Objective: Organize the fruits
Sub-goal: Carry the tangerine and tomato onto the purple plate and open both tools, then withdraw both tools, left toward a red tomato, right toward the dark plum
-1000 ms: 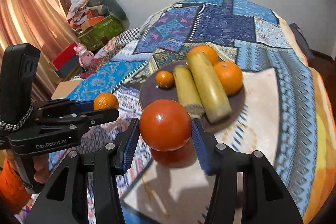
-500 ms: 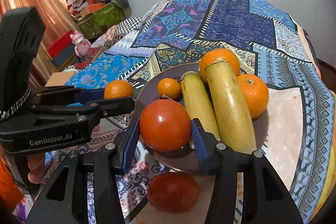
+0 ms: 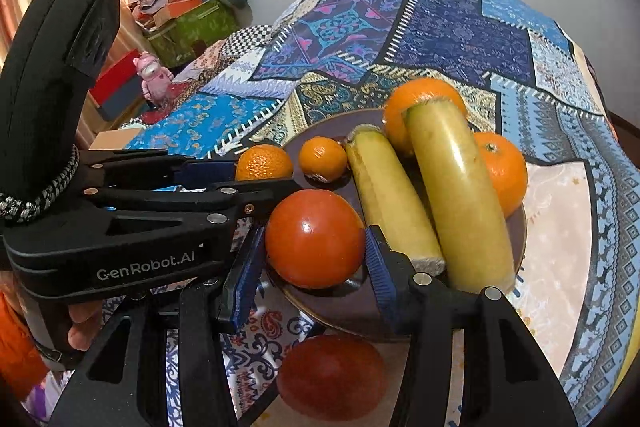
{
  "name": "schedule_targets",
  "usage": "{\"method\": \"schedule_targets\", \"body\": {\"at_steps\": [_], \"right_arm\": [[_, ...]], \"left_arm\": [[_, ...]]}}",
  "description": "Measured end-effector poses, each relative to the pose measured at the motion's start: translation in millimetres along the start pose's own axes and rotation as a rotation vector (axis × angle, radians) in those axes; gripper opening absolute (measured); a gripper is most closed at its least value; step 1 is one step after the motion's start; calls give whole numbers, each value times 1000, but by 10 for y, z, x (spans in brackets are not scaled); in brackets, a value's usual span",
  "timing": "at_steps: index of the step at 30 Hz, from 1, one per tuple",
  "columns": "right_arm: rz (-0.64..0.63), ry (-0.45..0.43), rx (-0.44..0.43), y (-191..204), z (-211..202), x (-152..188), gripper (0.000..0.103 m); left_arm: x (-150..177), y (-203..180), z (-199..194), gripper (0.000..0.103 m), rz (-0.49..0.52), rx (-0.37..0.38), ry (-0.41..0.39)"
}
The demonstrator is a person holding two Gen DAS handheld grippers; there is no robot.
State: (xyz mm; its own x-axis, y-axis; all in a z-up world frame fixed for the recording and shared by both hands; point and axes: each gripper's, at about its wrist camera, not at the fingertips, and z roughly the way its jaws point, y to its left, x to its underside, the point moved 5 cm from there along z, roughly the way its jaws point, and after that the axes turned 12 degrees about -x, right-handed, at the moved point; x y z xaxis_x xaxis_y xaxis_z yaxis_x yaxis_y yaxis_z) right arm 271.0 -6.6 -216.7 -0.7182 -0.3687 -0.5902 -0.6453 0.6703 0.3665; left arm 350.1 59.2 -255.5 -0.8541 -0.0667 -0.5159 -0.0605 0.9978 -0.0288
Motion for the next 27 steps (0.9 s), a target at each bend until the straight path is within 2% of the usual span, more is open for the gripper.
{"method": "schedule_targets", "body": {"at_steps": [8,15,19,27], "right_arm": [[5,2,0,-13,-60,43,47],[22,-12,13,-27,-195,74,47],[28,-61,19,-24,-370,19,53],[25,-170,63,-11,-954,26,57]], "left_arm": [[-15,-50,-148,38,31,-25,-36],[18,-41,-477,39,42,-49,-92],[48,-36,-655,40,37,-51,-114],[168,-147,-1007,43,33,-31,-149]]}}
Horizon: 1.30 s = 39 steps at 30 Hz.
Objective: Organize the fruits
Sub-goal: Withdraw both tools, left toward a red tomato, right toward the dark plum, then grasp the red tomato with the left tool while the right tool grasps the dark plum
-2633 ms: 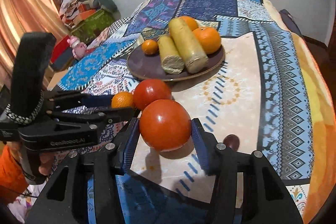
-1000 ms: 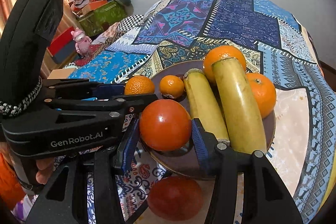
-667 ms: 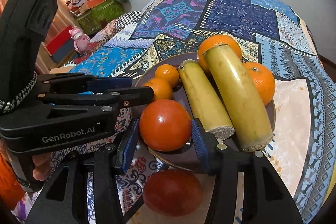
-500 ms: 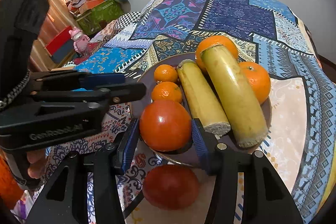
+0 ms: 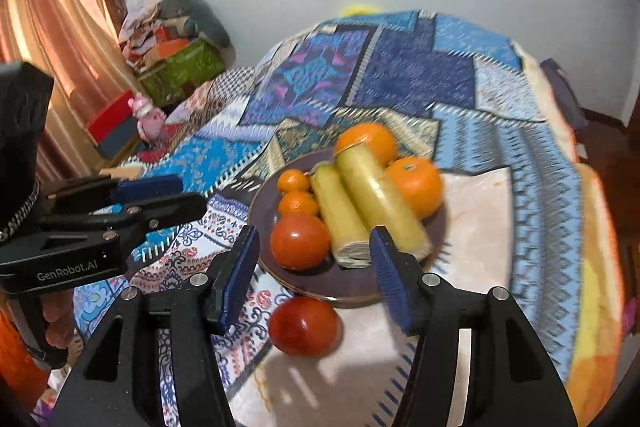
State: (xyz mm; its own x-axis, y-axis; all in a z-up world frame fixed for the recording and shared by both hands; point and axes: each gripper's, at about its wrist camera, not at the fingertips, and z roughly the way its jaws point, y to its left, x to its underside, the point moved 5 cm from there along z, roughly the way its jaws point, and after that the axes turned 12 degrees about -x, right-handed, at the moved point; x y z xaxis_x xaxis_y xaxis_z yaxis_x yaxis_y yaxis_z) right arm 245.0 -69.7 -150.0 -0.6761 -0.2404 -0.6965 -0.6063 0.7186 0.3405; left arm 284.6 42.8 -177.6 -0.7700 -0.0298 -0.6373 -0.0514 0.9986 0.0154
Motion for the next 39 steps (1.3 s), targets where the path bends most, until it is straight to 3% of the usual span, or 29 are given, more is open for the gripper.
{"method": "schedule_targets", "body": {"at_steps": [10,21,25,39], "right_arm": [[22,-8,117,-339,-505,395,61],[130,99,99,-551,-353,1000,60],[114,122,97,-534,-267,1047,44],[66,110,162,-562,-231,1089,19]], "left_arm": [[304,-358,-6,52,24,37,54],[614,-753,335,53,70,70,167],[633,-864,445,53,102,69,184],[599,-940,736,50,76,77,207]]}}
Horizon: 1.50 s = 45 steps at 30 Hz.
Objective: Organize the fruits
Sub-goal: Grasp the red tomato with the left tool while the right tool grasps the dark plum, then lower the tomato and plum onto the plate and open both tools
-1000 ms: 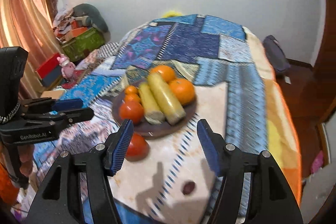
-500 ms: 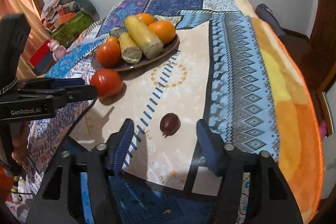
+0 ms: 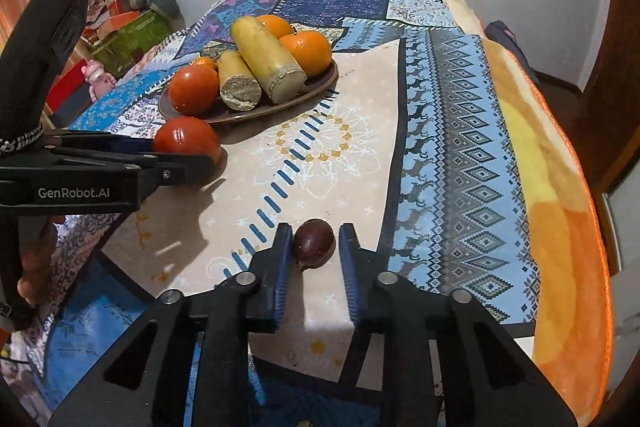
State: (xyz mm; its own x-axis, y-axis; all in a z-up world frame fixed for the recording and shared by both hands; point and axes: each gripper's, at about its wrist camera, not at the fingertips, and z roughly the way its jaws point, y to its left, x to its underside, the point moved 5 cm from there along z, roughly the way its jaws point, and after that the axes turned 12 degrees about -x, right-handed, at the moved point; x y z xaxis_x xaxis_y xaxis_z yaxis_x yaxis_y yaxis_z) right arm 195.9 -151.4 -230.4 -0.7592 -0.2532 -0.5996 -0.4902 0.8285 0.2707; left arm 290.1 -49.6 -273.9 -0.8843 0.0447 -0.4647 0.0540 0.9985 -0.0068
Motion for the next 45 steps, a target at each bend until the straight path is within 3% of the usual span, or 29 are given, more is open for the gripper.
{"method": "schedule_targets", "body": {"at_steps": [11,23,31,39,45], "right_arm": [[16,-20,-28,7,-89,-67,15],[-72,-119,-68,291,-172,-592,15],[-127,-134,-107,532,87,-883,15],[-110,-55,-107,530,535,-866,15],[-70,-32,-100,420,621,-815,16]], "left_arm": [[-20,104,-369,49,-12,11,-77],[-331,697,-748,49,-102,-63,-186],[-472,1042,-495,49,-120,-134,-156],[-529,1087,-136,49,-132,-120,-105],[-541,1062,24,50,-129,-125,-74]]}}
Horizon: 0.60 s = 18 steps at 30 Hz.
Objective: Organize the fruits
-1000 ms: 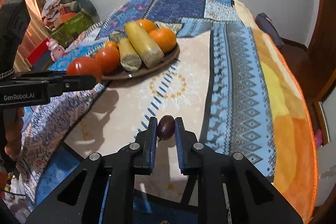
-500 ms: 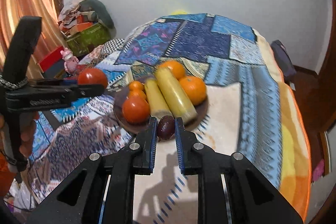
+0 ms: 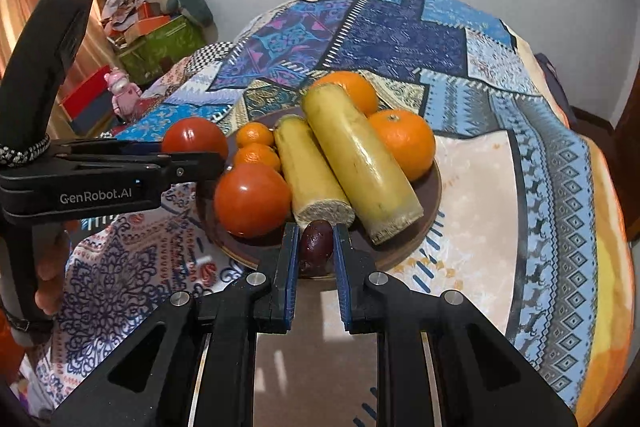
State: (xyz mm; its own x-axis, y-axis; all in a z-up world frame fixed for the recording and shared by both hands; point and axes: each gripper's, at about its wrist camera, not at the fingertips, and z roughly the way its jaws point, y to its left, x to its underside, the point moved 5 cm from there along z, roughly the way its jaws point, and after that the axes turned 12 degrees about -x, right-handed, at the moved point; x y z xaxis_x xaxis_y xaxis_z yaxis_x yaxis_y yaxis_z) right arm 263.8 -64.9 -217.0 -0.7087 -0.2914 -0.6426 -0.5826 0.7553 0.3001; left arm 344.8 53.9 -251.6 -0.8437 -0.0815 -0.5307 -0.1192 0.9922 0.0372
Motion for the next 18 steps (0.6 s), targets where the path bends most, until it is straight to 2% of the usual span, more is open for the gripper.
{"method": "schedule_targets", "body": {"at_steps": [3,7,11,18], "right_arm": [[28,6,-9,-45,8,12,18],[39,-9,2,-55,-38,16,34],[28,-23,11,-14,-143,3,35],[-5,-138,18,205,-759,-151,35]], "left_arm": [[-1,-7,-7,50,0,-13,-20],[-14,-5,-88,55,3,-9,-38],[-11,33,-272,56,-6,-8,-64],[-24,60,-1062,56,-31,10,-213]]}}
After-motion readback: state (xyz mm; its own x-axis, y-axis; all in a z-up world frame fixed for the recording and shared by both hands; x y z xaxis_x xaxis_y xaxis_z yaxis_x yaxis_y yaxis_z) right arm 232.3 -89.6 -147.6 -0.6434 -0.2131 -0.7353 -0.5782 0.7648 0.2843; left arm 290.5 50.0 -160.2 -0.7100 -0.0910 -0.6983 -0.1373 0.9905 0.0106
